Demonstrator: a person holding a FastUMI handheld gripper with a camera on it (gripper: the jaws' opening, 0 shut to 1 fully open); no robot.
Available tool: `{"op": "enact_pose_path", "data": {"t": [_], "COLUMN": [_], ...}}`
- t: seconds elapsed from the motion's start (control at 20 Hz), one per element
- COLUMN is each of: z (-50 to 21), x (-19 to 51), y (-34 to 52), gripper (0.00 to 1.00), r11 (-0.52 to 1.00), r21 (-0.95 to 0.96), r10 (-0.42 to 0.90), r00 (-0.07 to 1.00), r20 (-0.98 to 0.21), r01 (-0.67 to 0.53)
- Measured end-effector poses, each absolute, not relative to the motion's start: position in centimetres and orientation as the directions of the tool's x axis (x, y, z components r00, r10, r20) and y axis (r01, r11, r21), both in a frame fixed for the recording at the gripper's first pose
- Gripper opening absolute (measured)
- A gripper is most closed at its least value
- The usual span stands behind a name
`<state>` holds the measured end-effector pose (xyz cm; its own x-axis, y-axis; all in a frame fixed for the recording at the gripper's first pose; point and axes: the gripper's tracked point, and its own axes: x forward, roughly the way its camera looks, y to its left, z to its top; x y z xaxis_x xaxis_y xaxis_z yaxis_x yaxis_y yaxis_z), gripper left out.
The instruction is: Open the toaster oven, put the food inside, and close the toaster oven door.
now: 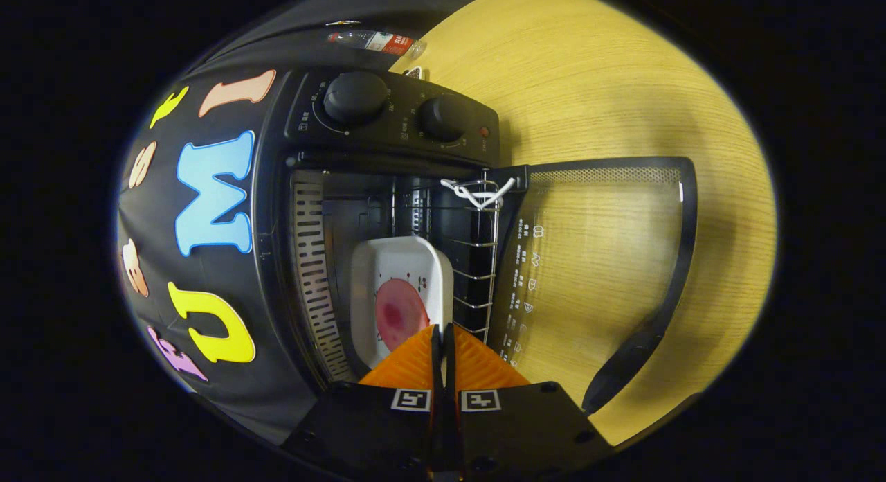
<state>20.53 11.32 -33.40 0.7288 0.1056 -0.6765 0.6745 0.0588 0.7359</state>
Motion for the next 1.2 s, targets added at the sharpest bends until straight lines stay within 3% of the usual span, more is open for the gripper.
{"op": "enact_pose_path", "data": {"t": [0.2,0.4,0.5,0.7,1.0,1.2], "z": [-33.6,-32.6,-31.8,-30.8,-29.5,-28.1], "x": [21.6,22.1,22.0,21.5,18.3,16.2], "y": [10.9,10.8,10.9,11.1,12.2,12.3], "gripper": [0.04,0.11,0.36,0.96,0.98,0.97], "r11": [0.064,0.082,0.102,0.172,0.309,0.48], "r21": [0.744,0.783,0.798,0.809,0.793,0.775], "r10": [0.08,0.084,0.092,0.109,0.195,0.244], "r00": [0.74,0.778,0.793,0.806,0.781,0.786], "r20": [-0.668,-0.622,-0.603,-0.582,-0.593,-0.568], "r01": [0.665,0.617,0.594,0.562,0.525,0.411]}}
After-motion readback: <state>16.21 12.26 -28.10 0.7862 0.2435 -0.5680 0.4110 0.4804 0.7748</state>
